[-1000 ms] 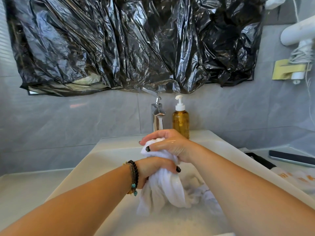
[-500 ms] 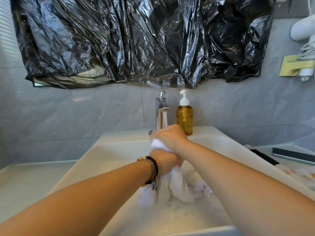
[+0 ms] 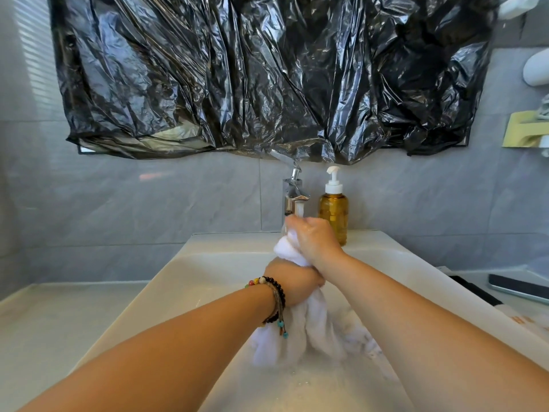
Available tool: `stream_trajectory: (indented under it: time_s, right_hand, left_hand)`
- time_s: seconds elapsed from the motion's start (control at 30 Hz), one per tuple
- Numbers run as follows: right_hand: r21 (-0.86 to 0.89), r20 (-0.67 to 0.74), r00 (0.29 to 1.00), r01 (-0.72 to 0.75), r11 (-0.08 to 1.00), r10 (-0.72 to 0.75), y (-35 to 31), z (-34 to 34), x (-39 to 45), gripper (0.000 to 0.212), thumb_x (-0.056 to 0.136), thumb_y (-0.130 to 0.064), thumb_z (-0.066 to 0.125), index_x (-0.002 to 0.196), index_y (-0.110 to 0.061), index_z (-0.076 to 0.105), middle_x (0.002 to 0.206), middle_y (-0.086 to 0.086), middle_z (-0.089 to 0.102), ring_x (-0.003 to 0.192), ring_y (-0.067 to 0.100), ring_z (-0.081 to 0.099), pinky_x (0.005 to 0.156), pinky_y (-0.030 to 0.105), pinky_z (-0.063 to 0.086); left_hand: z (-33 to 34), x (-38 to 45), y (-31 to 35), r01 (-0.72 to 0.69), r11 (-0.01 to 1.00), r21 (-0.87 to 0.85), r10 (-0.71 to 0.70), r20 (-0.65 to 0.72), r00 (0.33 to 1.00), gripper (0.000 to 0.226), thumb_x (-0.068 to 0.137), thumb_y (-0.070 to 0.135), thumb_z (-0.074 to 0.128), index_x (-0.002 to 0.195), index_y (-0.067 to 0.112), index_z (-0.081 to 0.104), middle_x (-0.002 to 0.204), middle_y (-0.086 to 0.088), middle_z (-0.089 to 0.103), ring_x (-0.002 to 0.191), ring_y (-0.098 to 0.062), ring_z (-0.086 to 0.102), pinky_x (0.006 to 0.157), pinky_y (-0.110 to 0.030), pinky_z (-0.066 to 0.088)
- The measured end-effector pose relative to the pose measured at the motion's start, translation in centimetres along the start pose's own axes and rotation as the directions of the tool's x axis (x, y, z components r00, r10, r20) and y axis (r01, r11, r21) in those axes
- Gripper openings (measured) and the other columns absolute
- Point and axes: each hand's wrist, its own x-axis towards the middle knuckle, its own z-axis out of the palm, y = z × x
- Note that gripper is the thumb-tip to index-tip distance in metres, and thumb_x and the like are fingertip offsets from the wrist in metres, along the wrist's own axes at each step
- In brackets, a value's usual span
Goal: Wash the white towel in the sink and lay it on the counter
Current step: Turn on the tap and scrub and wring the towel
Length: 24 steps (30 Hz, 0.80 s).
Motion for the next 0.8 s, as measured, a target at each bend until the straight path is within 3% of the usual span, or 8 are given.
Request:
stream_trajectory:
  time_s: [0.07,0.17,0.3,0.4,0.47,0.53,0.63,0.8]
  right_hand:
    - [-0.085,0.004,0.997,0.072,0.994,-0.072,0.1,-0.5,0.3,0.031,0.098,-0.028,0.047,0.082,-0.004,0.06,0.082,0.009,0.055,0.081,0.025,0.048,0.072,0.032,0.034]
    - [-0.223,-0.017,0.995,0.092,0.971,-0.098,0.7,-1.3,0.7,0.02,0.097,-0.016,0.043,0.096,-0.008,0.061,0.096,0.006,0.058,0.092,0.025,0.052,0.072,0.029,0.036]
    - [-0.323,0.094,0.995,0.052,0.945,-0.022,-0.2,-0.7,-1.0,0.023,0.086,-0.02,0.055,0.105,-0.01,0.062,0.101,0.003,0.06,0.088,0.019,0.054,0.066,0.026,0.039]
    - [-0.411,0.359,0.933,0.122,0.903,0.038,-0.2,0.8,-3.8,0.08,0.049,-0.042,0.063,0.122,-0.012,0.05,0.112,0.004,0.053,0.099,0.021,0.057,0.074,0.032,0.052]
    - [-0.494,0.37,0.927,0.139,0.858,0.063,0.9,1.6,-4.8,0.115,0.05,-0.04,0.076,0.148,-0.021,0.019,0.135,0.004,0.035,0.123,0.024,0.045,0.098,0.042,0.048]
    - [-0.471,0.279,0.96,0.14,0.871,-0.004,1.8,2.2,-4.8,0.127,0.056,-0.041,0.086,0.152,-0.027,0.004,0.141,0.001,0.03,0.13,0.022,0.041,0.105,0.043,0.043]
    - [-0.373,0.174,0.983,0.125,0.919,-0.063,2.6,2.8,-3.6,0.1,0.06,-0.04,0.088,0.139,-0.022,0.03,0.126,-0.002,0.049,0.115,0.018,0.054,0.095,0.033,0.05]
    - [-0.541,0.195,0.965,0.257,0.801,-0.178,4.1,3.0,-1.0,0.05,0.059,-0.049,0.074,0.104,-0.031,0.059,0.09,-0.011,0.066,0.088,0.013,0.065,0.07,0.027,0.055]
  left_hand:
    - [-1.3,-0.5,0.6,-0.034,0.985,-0.171,0.028,-0.041,0.999,0.027,0.066,0.041,0.071,0.081,0.02,0.068,0.09,-0.001,0.07,0.076,-0.015,0.063,0.081,-0.034,0.056]
    - [-3.4,-1.5,1.3,0.059,0.845,-0.532,-0.135,-0.106,0.985,0.045,0.056,0.032,0.073,0.096,0.013,0.069,0.093,-0.009,0.074,0.082,-0.022,0.071,0.079,-0.035,0.059]
    - [-4.9,-0.8,1.1,0.066,0.725,-0.685,-0.181,-0.096,0.979,0.057,0.054,0.032,0.076,0.105,0.011,0.066,0.094,-0.012,0.074,0.085,-0.029,0.072,0.084,-0.042,0.058]
    - [-4.9,-0.5,1.2,0.041,0.658,-0.752,-0.192,-0.114,0.975,0.032,0.071,0.024,0.074,0.098,0.009,0.065,0.079,-0.009,0.072,0.077,-0.028,0.071,0.076,-0.04,0.058]
    - [-4.9,-0.7,1.5,0.058,0.625,-0.778,-0.196,-0.085,0.977,0.024,0.075,0.022,0.073,0.093,0.01,0.063,0.067,-0.006,0.068,0.065,-0.025,0.068,0.063,-0.032,0.054]
    - [-4.5,-1.1,1.9,0.075,0.575,-0.815,-0.205,-0.055,0.977,0.023,0.076,0.02,0.072,0.094,0.009,0.062,0.066,-0.006,0.067,0.06,-0.024,0.067,0.059,-0.03,0.052]
    - [-3.9,-1.5,2.4,0.055,0.52,-0.852,-0.226,-0.075,0.971,0.024,0.074,0.013,0.072,0.097,0.009,0.063,0.071,-0.008,0.07,0.065,-0.026,0.07,0.065,-0.037,0.057]
    - [-4.3,-0.9,3.0,-0.059,0.508,-0.859,-0.175,-0.171,0.97,0.037,0.068,0.0,0.067,0.103,0.01,0.067,0.093,-0.003,0.073,0.085,-0.025,0.07,0.076,-0.04,0.059]
